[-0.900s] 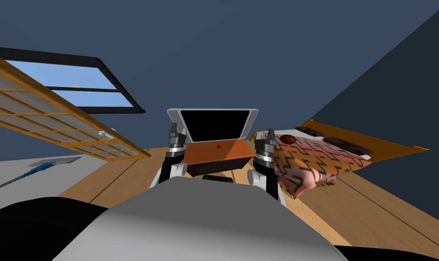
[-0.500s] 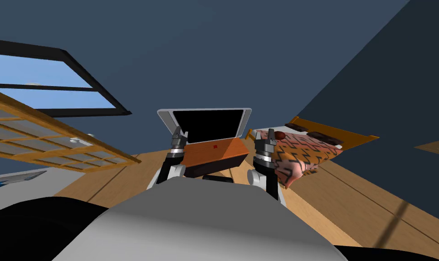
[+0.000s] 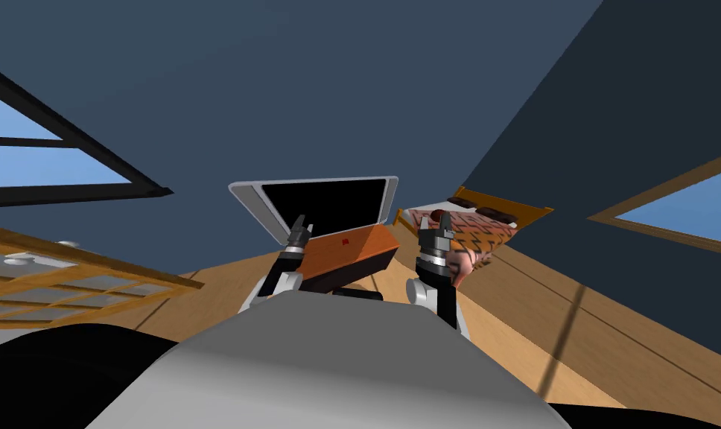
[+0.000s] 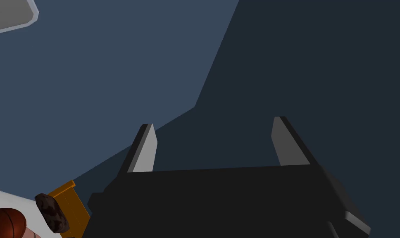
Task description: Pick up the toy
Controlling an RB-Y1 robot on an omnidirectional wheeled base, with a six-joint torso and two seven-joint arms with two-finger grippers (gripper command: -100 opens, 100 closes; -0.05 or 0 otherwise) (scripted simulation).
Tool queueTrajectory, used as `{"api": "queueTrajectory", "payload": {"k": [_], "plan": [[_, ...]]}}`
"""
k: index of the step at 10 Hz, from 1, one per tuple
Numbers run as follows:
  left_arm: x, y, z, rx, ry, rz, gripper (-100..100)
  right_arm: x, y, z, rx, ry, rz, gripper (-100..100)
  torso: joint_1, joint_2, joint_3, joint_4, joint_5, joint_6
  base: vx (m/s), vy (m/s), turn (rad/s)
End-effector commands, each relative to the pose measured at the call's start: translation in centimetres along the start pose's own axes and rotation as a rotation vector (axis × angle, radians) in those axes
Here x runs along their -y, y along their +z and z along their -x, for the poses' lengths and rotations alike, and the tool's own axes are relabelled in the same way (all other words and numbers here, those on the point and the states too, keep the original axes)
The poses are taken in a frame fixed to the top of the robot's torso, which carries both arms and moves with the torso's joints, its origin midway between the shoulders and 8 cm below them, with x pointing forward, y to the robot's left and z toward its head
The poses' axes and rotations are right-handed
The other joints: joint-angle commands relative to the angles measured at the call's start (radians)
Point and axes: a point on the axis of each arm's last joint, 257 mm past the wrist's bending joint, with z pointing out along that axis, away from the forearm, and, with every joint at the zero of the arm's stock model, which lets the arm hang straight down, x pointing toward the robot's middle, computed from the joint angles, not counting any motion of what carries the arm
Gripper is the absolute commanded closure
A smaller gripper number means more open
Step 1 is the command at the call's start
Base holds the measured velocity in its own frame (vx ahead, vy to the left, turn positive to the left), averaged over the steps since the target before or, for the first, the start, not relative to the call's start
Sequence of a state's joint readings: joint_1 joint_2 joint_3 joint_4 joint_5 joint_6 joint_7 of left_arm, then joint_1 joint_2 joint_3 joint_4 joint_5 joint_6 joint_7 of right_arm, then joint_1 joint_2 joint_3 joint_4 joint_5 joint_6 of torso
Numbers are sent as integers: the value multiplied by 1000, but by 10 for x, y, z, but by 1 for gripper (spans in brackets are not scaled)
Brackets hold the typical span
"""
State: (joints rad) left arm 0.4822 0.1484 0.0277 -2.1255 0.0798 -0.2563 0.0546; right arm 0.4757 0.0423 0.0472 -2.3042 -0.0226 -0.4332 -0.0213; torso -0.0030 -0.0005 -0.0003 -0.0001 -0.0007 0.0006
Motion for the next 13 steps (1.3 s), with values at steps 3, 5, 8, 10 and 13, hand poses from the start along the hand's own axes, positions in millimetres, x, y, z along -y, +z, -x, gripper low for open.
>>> {"api": "queueTrajectory", "payload": {"k": [3,5,8,10,13], "plan": [[-59,-11,15,-11,-34,171,-100,0,0,0,0,0,0,0,1,0,0,0,0,0,11,-35,-251],[-85,-19,22,-10,-49,248,-100,0,0,0,0,0,0,0,1,0,0,0,0,-1,8,-27,-157],[-133,-39,39,3,-80,394,-100,0,0,0,0,0,0,0,1,1,0,0,0,-1,2,-29,-241],[-157,-51,49,16,-97,470,-100,0,0,0,0,0,0,0,2,1,1,0,0,-1,9,-25,-223],[-203,-83,73,55,-132,624,-100,0,0,0,0,0,0,0,1,-1,0,0,0,-1,31,-43,-258]]}}
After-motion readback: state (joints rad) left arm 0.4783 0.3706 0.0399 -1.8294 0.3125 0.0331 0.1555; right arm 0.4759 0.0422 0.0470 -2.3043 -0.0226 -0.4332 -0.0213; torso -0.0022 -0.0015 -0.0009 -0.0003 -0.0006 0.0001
